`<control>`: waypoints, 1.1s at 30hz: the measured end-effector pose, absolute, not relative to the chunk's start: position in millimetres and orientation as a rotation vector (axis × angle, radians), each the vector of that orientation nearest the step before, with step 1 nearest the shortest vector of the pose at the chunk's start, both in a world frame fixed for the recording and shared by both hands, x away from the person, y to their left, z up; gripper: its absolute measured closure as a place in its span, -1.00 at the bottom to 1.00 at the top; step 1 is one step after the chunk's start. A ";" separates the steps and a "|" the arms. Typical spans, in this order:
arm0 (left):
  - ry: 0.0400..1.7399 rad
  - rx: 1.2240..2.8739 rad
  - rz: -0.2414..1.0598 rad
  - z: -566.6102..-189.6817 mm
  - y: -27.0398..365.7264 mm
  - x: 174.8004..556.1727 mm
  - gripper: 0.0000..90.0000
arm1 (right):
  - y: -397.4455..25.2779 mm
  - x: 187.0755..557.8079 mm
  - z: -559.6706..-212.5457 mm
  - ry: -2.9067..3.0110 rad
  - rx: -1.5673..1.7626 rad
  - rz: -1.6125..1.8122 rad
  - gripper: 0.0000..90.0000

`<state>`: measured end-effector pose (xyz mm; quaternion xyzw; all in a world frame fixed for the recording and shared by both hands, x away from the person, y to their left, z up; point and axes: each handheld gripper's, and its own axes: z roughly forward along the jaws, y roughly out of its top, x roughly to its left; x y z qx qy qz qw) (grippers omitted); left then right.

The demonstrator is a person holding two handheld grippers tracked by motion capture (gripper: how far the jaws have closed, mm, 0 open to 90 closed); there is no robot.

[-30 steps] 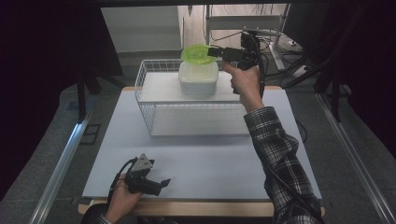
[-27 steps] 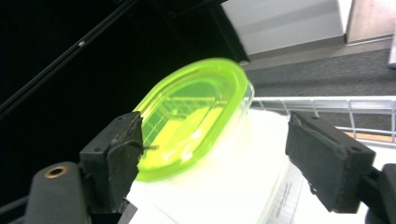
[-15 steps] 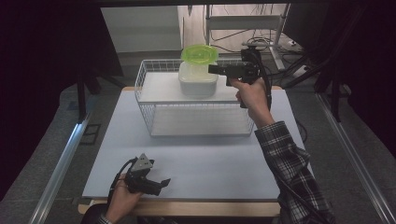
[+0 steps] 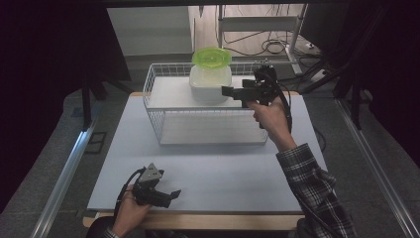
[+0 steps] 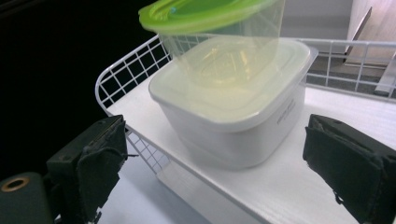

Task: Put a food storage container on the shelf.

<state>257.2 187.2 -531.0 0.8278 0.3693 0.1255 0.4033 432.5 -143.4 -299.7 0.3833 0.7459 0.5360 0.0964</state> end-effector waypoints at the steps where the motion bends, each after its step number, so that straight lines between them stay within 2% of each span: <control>1: 0.933 2.089 0.318 -531.2 187.1 257.2 -0.93 | -143.8 431.1 -301.5 2.213 1.132 1.587 -0.86; 33: 0.932 2.086 0.316 -531.6 188.0 257.8 -0.93 | -145.1 396.8 -356.4 2.313 0.925 1.489 -0.91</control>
